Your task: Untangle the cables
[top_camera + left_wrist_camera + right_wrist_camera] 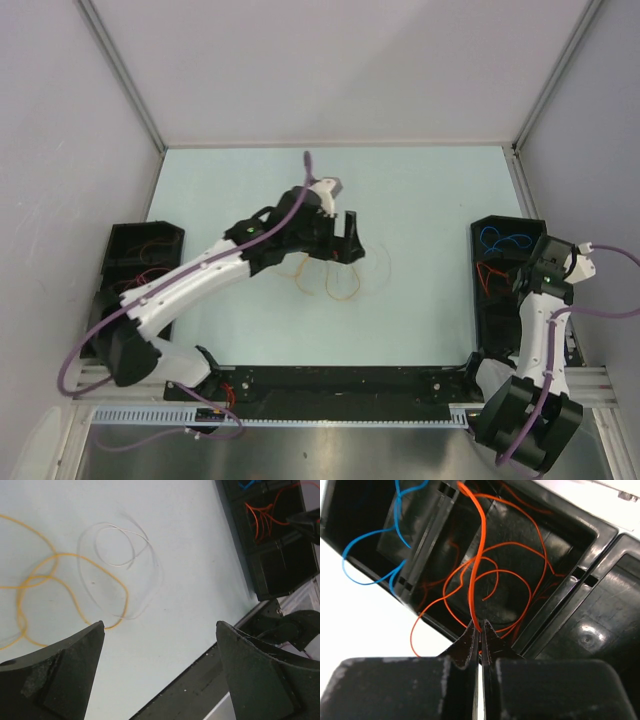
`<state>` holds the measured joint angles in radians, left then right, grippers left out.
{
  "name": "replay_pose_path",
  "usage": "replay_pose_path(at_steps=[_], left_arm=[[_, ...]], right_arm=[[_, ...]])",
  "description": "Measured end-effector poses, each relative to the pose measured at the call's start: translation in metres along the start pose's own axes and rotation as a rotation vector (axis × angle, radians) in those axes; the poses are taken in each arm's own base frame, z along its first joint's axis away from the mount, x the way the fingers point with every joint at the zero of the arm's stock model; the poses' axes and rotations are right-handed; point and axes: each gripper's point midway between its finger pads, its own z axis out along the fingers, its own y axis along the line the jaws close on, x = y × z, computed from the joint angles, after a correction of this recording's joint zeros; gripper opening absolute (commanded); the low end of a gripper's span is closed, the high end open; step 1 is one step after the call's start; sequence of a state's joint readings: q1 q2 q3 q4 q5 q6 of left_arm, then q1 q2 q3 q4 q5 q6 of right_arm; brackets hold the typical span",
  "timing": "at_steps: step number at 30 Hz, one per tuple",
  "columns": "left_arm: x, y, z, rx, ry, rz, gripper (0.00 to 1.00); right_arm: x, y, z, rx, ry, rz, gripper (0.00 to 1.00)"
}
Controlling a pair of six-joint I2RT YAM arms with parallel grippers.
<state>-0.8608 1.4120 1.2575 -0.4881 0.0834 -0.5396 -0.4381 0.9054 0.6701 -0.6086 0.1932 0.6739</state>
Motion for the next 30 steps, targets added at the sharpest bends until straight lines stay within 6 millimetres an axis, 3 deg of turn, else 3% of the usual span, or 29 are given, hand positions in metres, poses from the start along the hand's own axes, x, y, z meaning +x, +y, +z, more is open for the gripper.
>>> replay_pose_path(at_steps=[3, 6, 16, 22, 25, 26, 30], left_arm=[[-0.01, 0.022, -0.027, -0.033, -0.065, -0.014, 0.98], [-0.008, 0.038, -0.04, -0.065, -0.083, -0.018, 0.98], [0.021, 0.085, -0.032, -0.202, -0.042, -0.047, 0.98], [0.02, 0.095, -0.031, -0.239, -0.056, -0.05, 0.98], [0.019, 0.099, -0.031, -0.26, -0.064, -0.05, 0.98], [0.018, 0.101, -0.031, -0.27, -0.067, -0.05, 0.98], [0.019, 0.111, -0.025, -0.317, -0.067, -0.052, 0.97]], right_arm=[[0.006, -0.002, 0.007, 0.012, 0.019, 0.005, 0.0], [0.01, -0.003, 0.015, 0.024, 0.034, 0.007, 0.0], [0.034, -0.004, 0.04, 0.028, 0.125, -0.004, 0.0], [0.051, 0.01, 0.051, -0.045, 0.215, -0.009, 0.0], [0.057, 0.016, 0.049, -0.084, 0.248, -0.012, 0.09], [0.057, 0.018, 0.047, -0.097, 0.252, -0.015, 0.21], [0.053, 0.024, 0.034, -0.148, 0.246, -0.048, 0.52]])
